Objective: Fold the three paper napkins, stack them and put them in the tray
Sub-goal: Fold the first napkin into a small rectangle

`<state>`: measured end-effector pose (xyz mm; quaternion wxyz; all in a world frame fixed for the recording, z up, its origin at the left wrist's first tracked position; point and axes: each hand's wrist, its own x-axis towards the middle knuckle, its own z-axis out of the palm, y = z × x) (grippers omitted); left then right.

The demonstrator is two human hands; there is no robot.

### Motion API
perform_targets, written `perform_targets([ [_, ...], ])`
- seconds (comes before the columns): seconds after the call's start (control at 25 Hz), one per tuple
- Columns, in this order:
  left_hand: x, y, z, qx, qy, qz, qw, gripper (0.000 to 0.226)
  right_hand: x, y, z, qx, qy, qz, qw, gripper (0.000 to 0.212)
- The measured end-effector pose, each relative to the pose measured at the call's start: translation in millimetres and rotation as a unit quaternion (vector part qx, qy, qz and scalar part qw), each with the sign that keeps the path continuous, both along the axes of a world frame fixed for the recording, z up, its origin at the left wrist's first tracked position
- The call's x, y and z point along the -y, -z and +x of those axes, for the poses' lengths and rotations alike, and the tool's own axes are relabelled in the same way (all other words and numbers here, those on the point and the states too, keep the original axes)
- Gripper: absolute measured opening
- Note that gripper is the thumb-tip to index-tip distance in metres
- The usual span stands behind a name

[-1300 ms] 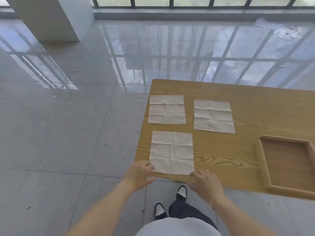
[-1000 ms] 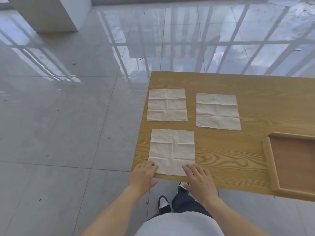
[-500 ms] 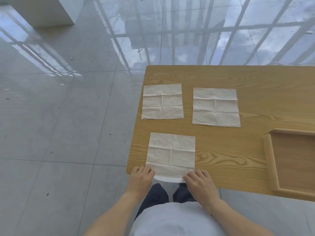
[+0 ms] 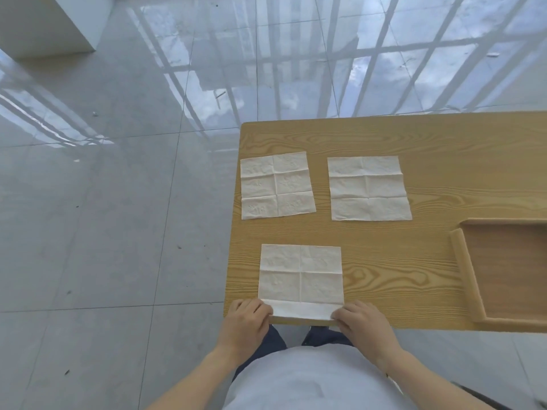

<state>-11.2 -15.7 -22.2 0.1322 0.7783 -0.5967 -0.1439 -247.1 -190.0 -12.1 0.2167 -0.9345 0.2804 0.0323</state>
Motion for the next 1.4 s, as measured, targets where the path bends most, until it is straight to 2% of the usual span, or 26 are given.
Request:
perform_targets([
  [0.12, 4, -3, 14, -0.030, -0.005, -0.020, 0.999, 0.007, 8, -10, 4, 0.006, 0.059, 0.062, 0.996, 0.007],
  [0.24, 18, -6, 25, -0.056, -0.023, -0.004, 0.998, 0.015, 20, -15, 14, 0.009, 0.113, 0.094, 0.989, 0.008],
  [0.4, 48, -10, 33, -0.096, -0.073, 0.006, 0.993, 0.011, 38, -9, 27, -0.027, 0.172, 0.136, 0.975, 0.009],
  [0.56, 71, -5, 42, -0.111, -0.083, 0.033, 0.990, 0.012, 50, -1, 34, -0.064, 0.200, 0.138, 0.968, 0.009],
  [0.76, 75, 5, 49, -0.103, -0.116, 0.093, 0.984, 0.015, 61, 5, 47, -0.088, 0.185, 0.103, 0.973, 0.010],
  [1.0, 72, 8, 54, -0.064, -0.138, 0.104, 0.983, 0.014, 63, 13, 52, -0.100, 0.183, 0.064, 0.976, 0.012],
  [1.08, 71, 10, 56, -0.041, -0.144, 0.098, 0.984, 0.014, 63, 13, 52, -0.082, 0.185, 0.027, 0.979, 0.020],
  [1.24, 76, 12, 57, -0.012, -0.086, 0.097, 0.991, 0.022, 63, 14, 55, -0.083, 0.108, 0.006, 0.991, 0.033],
  [1.4, 83, 10, 55, 0.009, -0.034, 0.125, 0.991, 0.023, 62, 14, 58, -0.100, 0.065, -0.009, 0.993, 0.027],
])
